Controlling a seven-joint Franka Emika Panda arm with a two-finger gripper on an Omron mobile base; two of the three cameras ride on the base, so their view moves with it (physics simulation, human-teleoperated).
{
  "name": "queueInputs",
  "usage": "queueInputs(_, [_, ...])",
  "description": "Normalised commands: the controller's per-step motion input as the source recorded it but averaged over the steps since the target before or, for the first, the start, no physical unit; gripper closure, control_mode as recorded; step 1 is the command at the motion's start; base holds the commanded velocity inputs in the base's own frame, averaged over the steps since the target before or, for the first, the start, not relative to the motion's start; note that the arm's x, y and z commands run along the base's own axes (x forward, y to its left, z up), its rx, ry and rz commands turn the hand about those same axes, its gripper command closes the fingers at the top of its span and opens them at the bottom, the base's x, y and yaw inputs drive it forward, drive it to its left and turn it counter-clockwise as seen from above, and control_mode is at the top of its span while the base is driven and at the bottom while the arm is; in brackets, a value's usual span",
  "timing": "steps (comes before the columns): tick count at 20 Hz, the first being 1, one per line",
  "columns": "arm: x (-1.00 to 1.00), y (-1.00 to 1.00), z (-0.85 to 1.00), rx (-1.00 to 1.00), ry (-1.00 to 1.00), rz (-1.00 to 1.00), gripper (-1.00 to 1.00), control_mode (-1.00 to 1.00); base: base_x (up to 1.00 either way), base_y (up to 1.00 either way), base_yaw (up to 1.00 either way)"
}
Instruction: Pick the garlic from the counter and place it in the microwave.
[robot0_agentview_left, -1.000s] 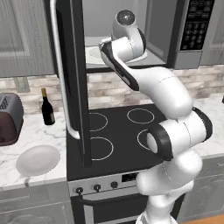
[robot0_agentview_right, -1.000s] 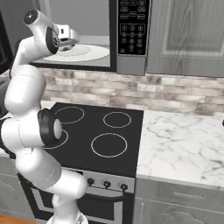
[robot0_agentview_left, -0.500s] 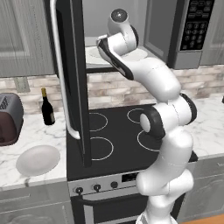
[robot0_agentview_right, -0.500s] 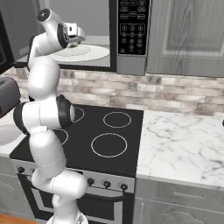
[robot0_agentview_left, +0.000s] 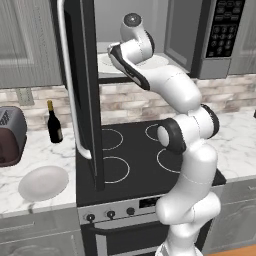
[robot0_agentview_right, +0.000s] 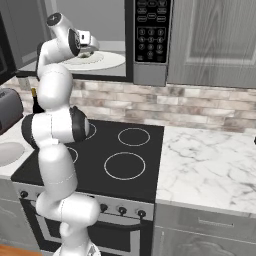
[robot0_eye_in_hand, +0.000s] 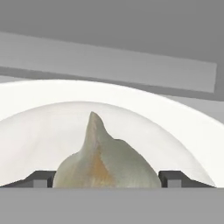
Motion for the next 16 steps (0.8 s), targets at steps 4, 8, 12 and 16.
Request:
queueInputs(4, [0.0,0.0,-0.37,0.06,0.01,-0.05,1.0,-1.0,0.0,0.0,0.0])
queueInputs(8, [0.0,0.0,-0.29,0.06,0.0,-0.03,1.0,-1.0,0.0,0.0,0.0])
queueInputs(12, [0.0,0.0,-0.14,0.05,0.0,-0.03,-1.0,-1.0,0.0,0.0,0.0])
queueInputs(16, [0.0,0.0,0.0,0.03,0.0,-0.02,-1.0,-1.0,0.0,0.0,0.0])
